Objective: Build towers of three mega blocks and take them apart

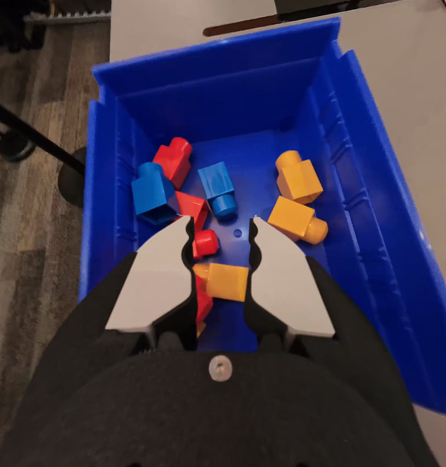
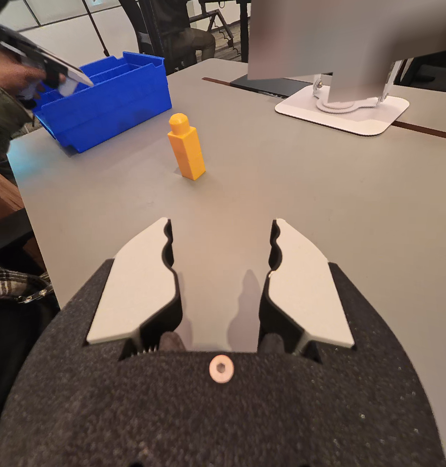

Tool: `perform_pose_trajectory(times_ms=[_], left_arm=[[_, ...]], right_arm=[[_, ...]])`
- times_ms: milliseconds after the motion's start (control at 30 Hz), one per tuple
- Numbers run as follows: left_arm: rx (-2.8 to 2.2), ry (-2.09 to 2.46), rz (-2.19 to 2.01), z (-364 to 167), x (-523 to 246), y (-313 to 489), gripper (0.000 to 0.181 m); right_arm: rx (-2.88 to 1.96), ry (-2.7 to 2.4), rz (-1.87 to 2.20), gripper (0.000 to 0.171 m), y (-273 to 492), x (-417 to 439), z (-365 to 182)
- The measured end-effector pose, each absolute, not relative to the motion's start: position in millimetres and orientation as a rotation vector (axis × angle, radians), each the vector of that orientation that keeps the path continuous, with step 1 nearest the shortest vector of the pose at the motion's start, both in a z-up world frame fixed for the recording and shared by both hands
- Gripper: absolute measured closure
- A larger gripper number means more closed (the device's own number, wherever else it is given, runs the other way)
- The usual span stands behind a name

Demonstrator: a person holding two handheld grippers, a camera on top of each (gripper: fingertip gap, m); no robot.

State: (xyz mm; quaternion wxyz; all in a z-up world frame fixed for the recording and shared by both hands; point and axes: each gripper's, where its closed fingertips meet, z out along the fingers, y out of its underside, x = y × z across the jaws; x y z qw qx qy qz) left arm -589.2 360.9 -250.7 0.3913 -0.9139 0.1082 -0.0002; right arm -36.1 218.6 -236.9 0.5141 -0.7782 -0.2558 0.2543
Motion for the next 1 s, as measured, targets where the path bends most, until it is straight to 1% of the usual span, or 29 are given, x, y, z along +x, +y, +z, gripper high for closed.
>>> perform_pose_trajectory(times_ms=[67,233,367,500,600,767,933,1000], left_arm=[[-2.357,0.233,-0.049,-266,-582,366,0.144],[-2.465,0.193,-0.036,-296,-578,380,0.143],[-2.512,0.164,-0.012,-310,-582,390,0.142],[-2.528,0.147,-0.043,-317,-580,399,0.147],[-2.518,0.145,-0.048,-317,-579,405,0.152],[-2.531,0.211,-0.083,-315,-576,405,0.153],[-2.572,0.421,-0.077,-283,-572,392,0.153],[-2.619,0.549,-0.009,-265,-571,384,0.154]], right_arm=[[-1.872,-0.615,0.619,0.097,218,-37,-237],[-1.876,-0.614,0.619,0.097,217,-34,-239],[-1.868,-0.596,0.620,0.097,217,-28,-236],[-1.869,-0.592,0.620,0.097,217,-25,-236],[-1.865,-0.584,0.621,0.097,217,-23,-236],[-1.860,-0.576,0.623,0.097,217,-20,-234],[-1.859,-0.583,0.626,0.098,217,-22,-234],[-1.862,-0.594,0.628,0.098,216,-25,-235]])
